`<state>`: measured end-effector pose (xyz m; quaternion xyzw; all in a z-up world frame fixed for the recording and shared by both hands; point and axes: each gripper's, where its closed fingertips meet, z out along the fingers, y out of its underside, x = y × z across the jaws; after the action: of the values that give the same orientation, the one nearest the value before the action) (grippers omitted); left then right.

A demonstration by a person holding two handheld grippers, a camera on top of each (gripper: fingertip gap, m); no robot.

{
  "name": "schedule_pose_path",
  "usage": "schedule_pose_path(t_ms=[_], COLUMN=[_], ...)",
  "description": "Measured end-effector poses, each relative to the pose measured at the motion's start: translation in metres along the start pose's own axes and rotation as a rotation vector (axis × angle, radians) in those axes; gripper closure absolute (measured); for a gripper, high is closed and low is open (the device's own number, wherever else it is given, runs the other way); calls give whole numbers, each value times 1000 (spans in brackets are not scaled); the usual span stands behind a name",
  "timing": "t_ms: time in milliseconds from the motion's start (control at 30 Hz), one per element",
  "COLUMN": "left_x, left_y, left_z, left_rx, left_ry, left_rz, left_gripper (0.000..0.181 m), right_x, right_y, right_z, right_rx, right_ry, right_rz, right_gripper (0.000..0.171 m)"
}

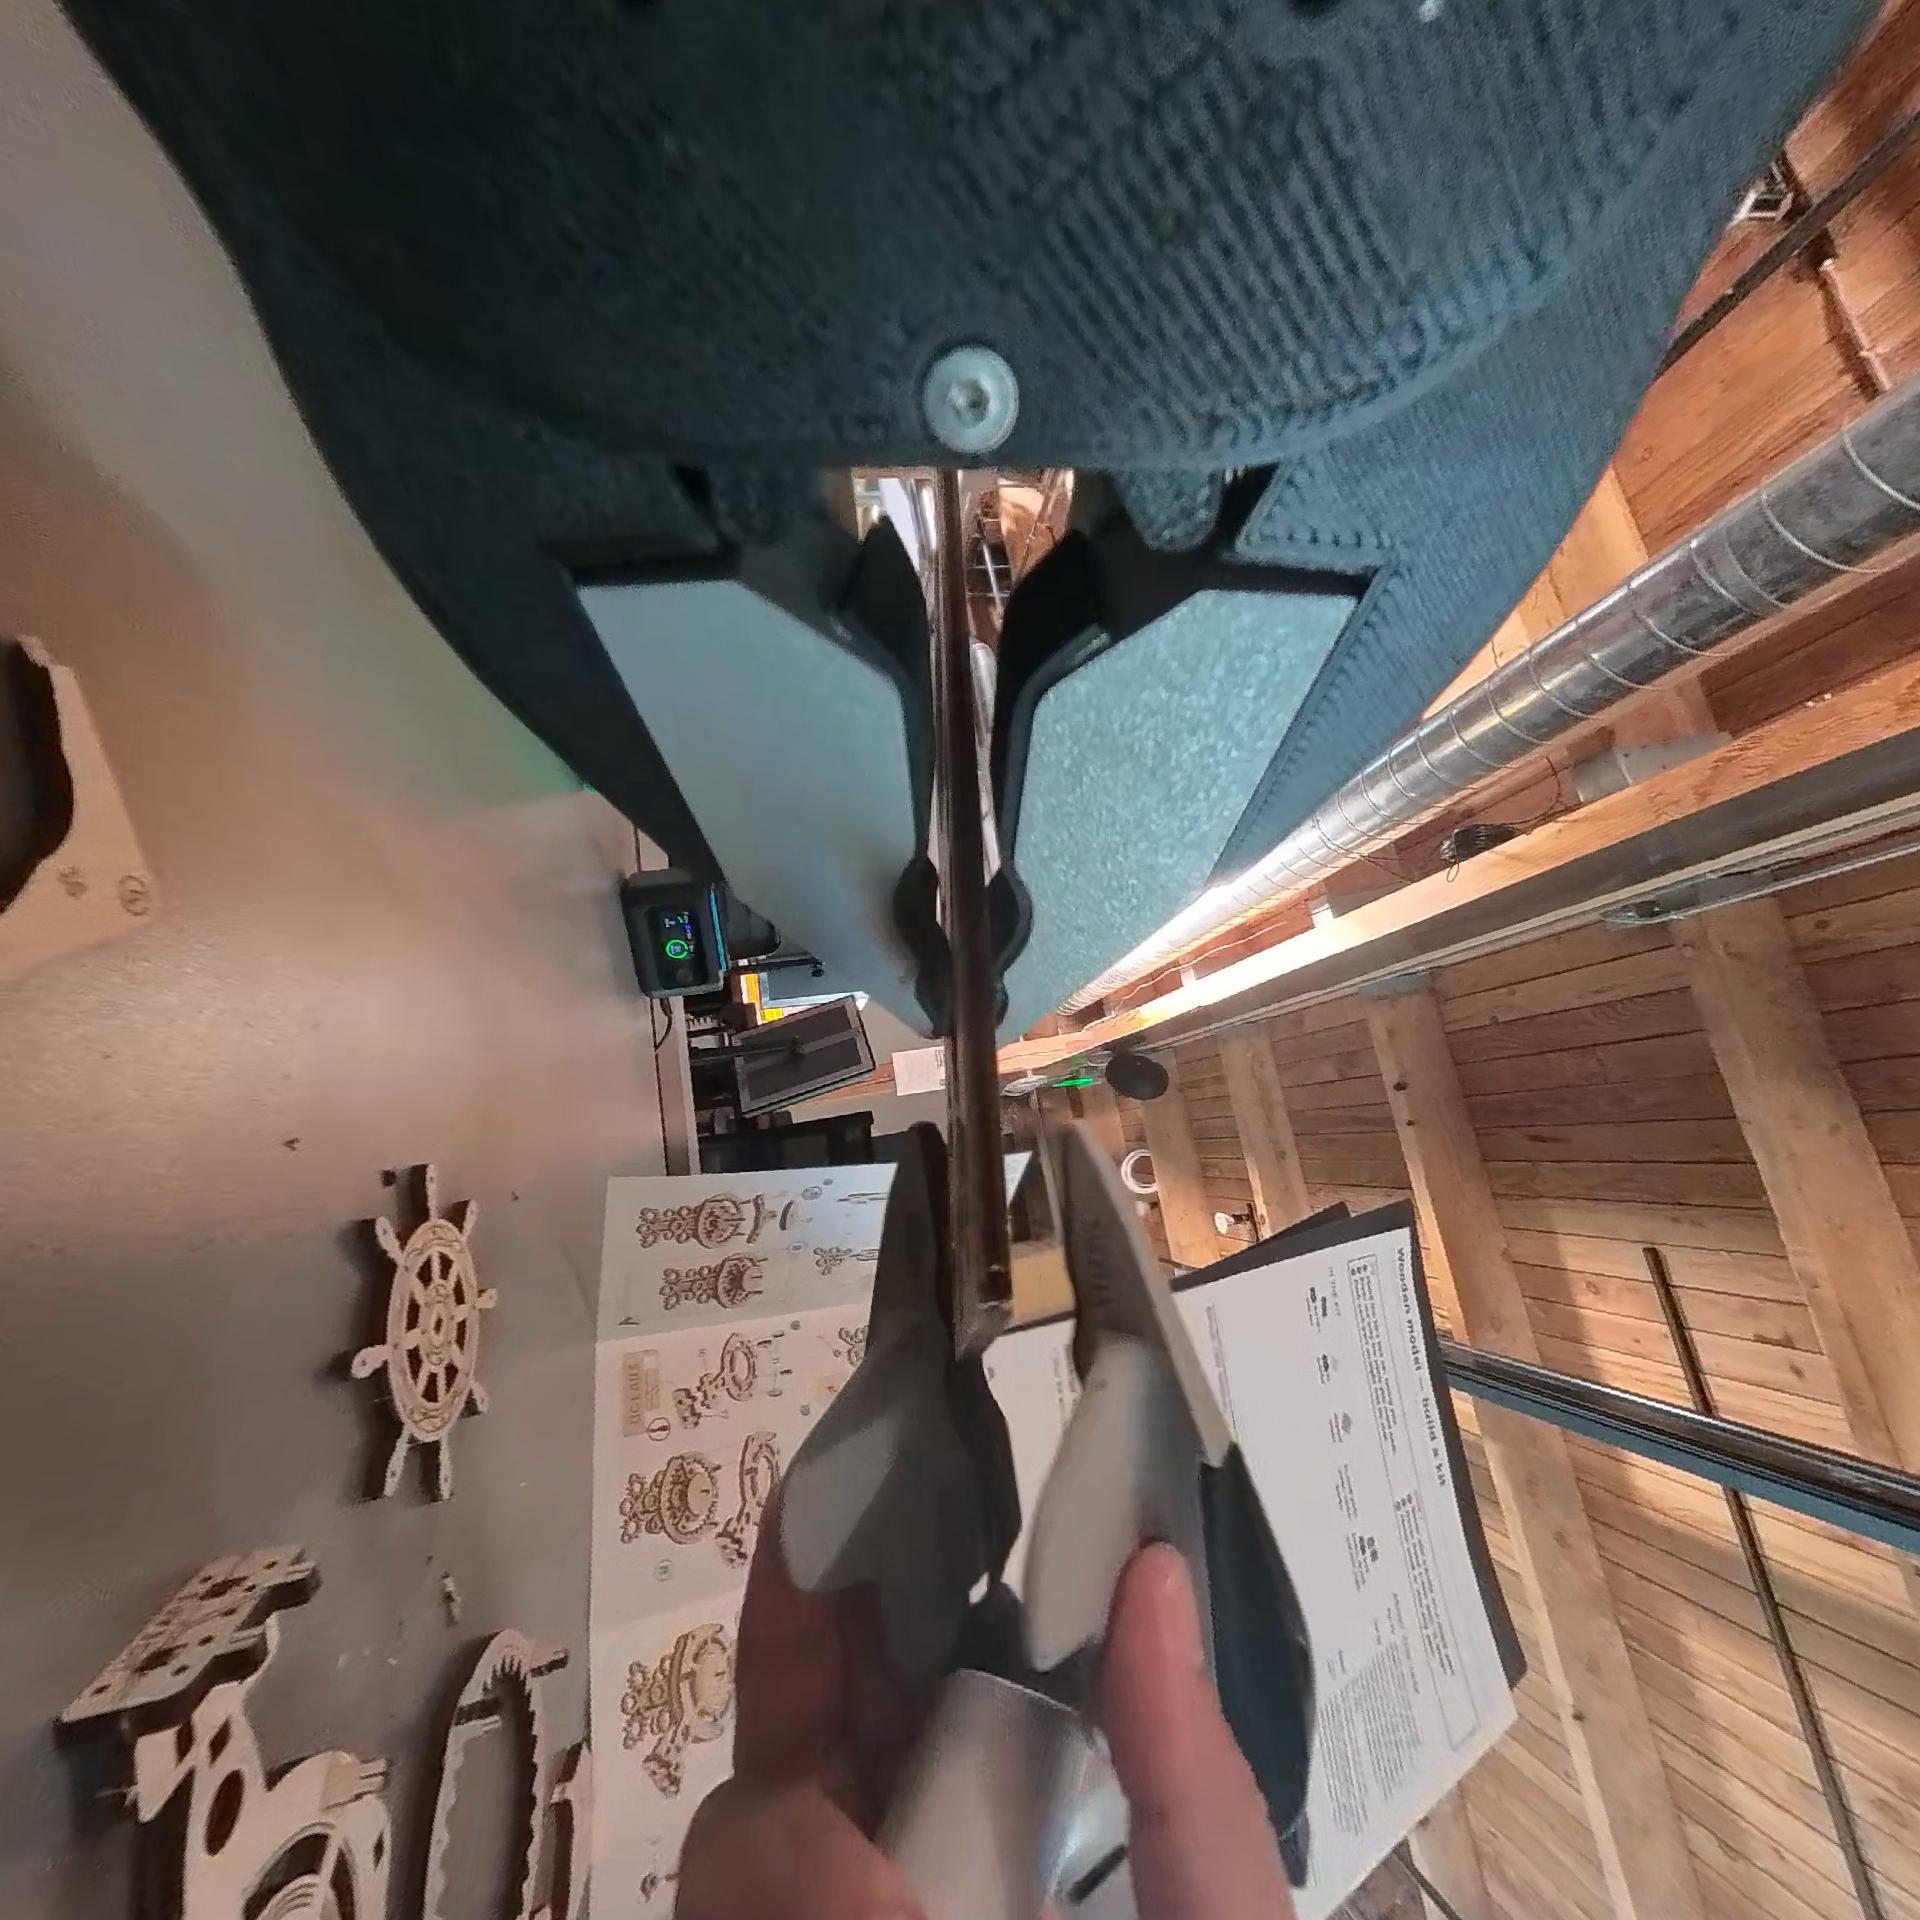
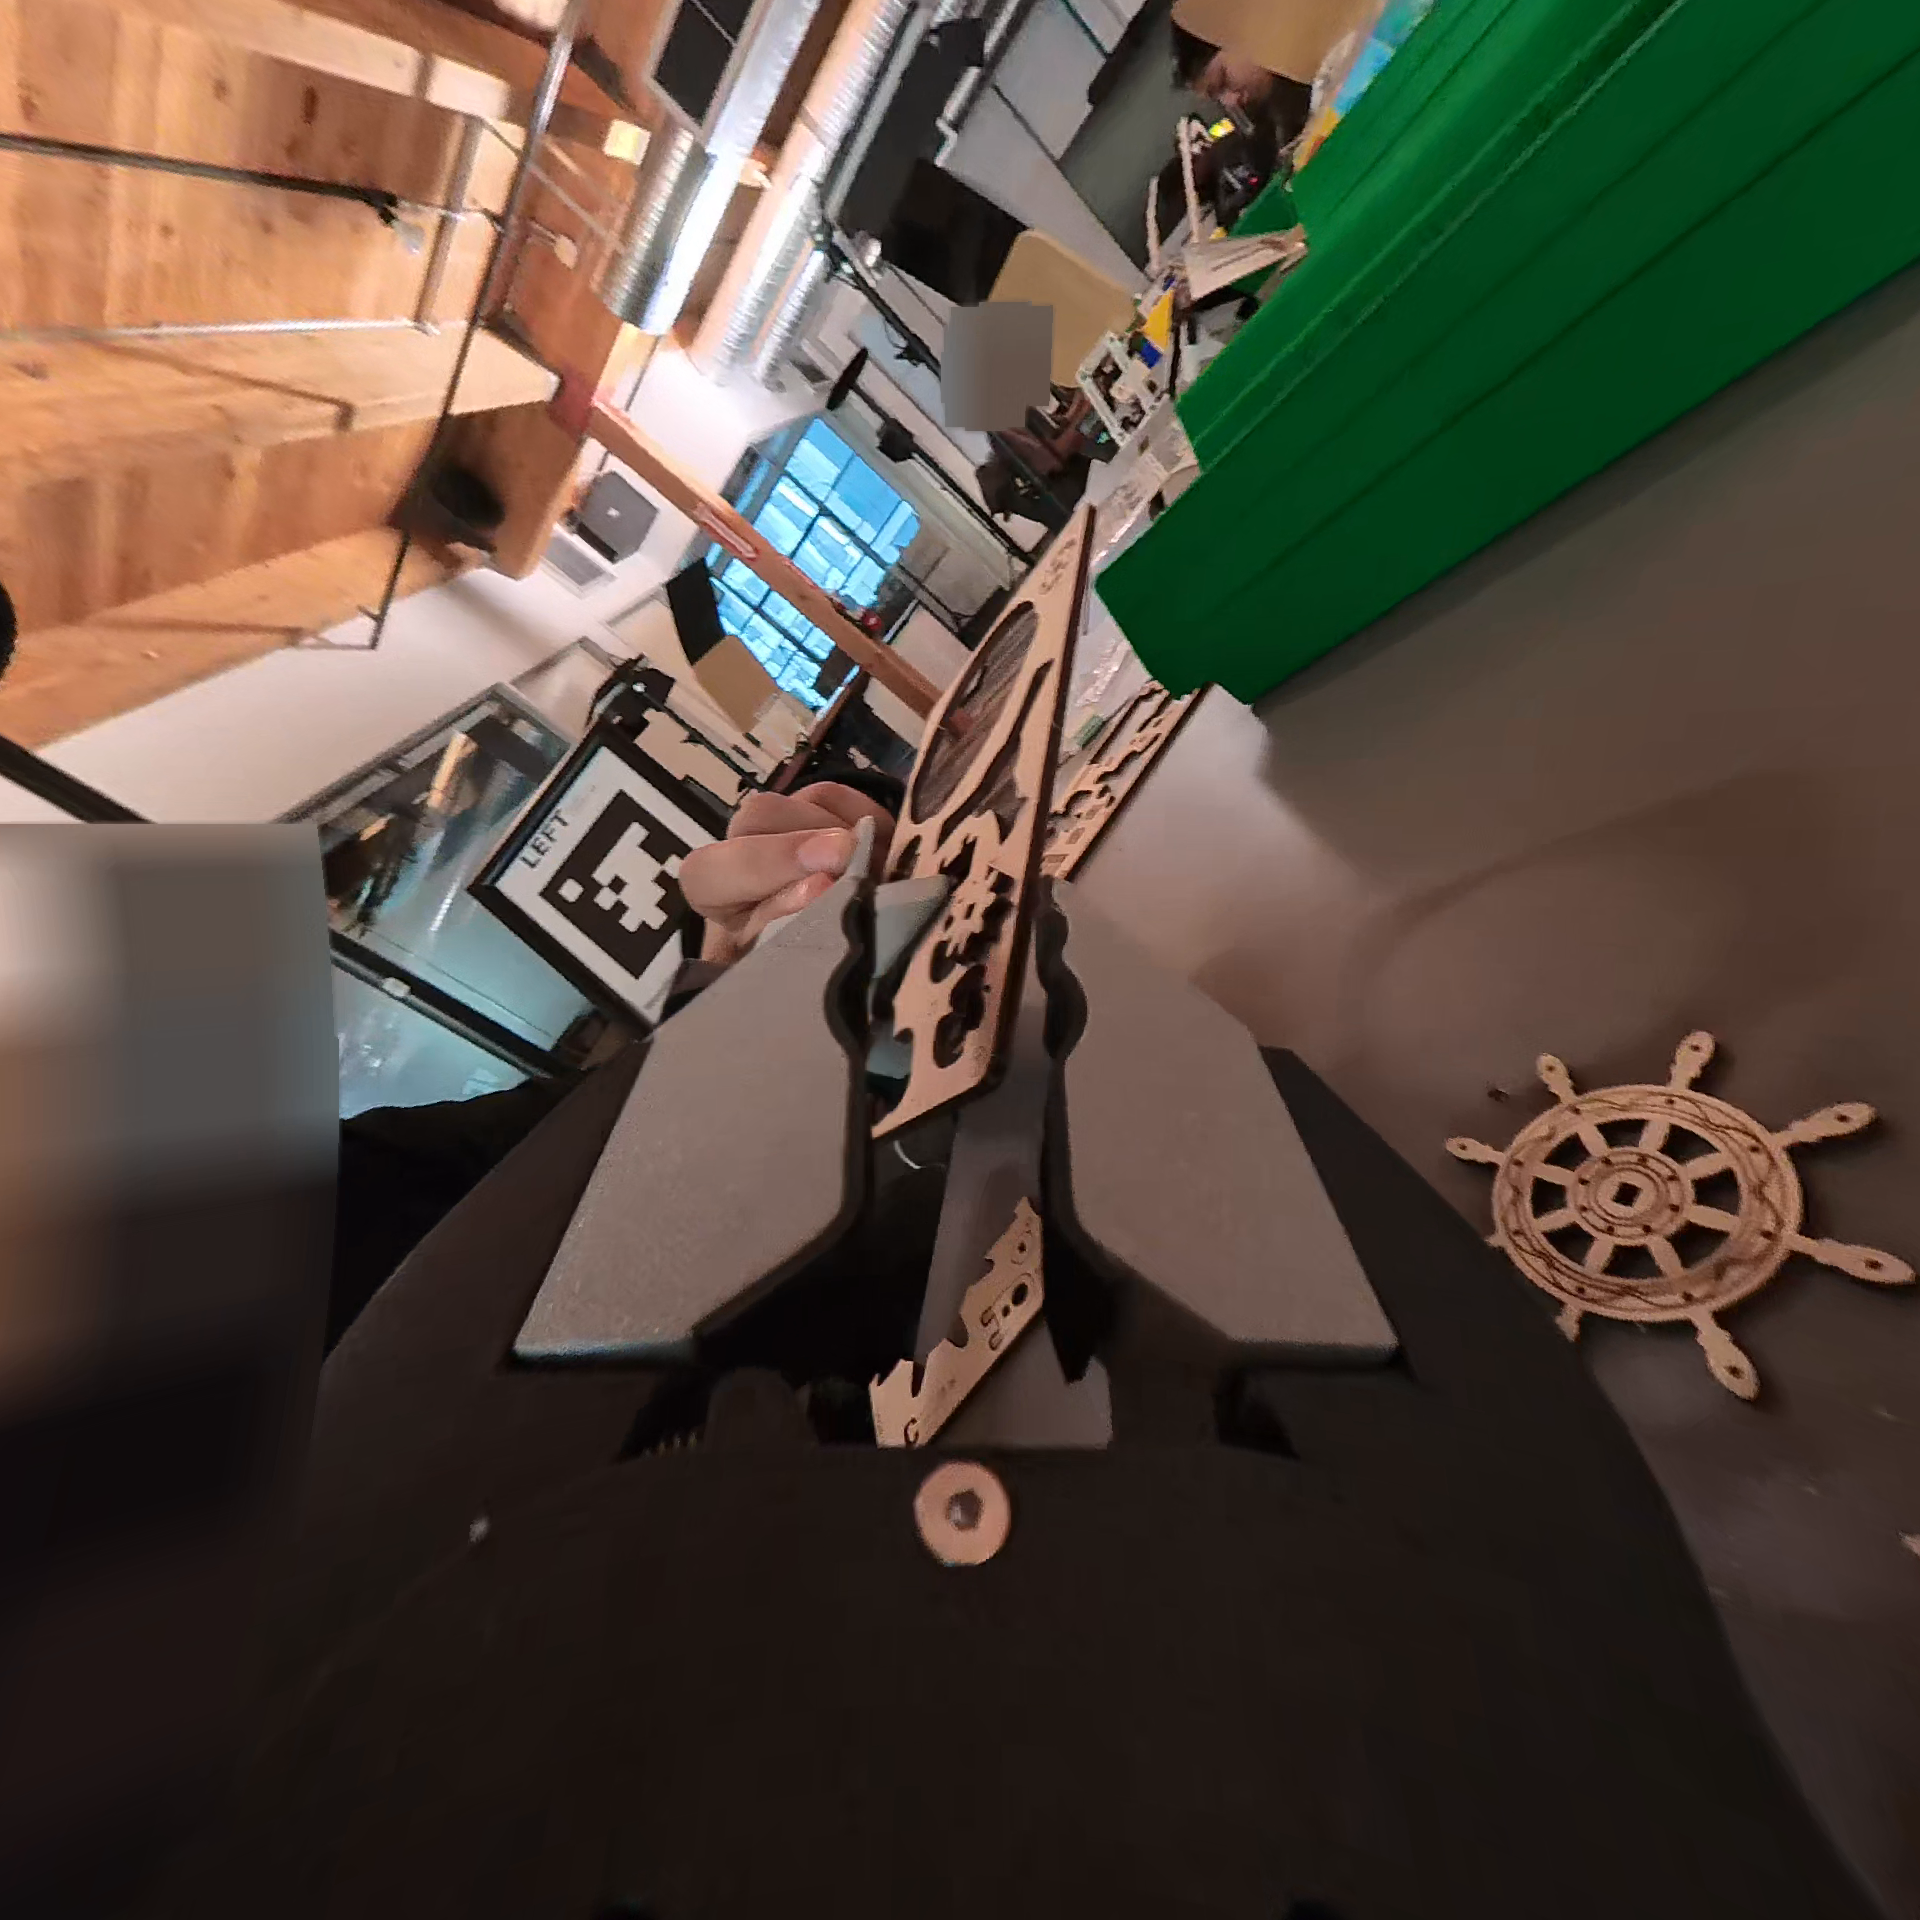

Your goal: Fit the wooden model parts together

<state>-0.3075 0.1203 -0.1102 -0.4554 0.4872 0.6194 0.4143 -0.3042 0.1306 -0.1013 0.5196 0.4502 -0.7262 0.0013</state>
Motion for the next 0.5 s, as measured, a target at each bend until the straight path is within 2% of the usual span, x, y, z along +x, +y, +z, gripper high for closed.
schedule_pose_path(t_ms=[133,200,333,500], left_x=[2,3,7,10], left_y=[2,3,5,7], left_z=[0,0,0,-1], left_rx=[-2,-3,-5,-9], left_ry=[-1,-1,1,11], left_rz=[9,19,29,35], left_gripper=[181,181,181,181], right_x=[5,5,7,5], right_y=[-4,-9,-14,-3], right_z=[-5,-10,-18,-7], right_rx=[9,24,-8,-118], right_ry=[47,91,250,385], right_rz=[-23,-82,-293,-544], right_gripper=[131,129,128,129])
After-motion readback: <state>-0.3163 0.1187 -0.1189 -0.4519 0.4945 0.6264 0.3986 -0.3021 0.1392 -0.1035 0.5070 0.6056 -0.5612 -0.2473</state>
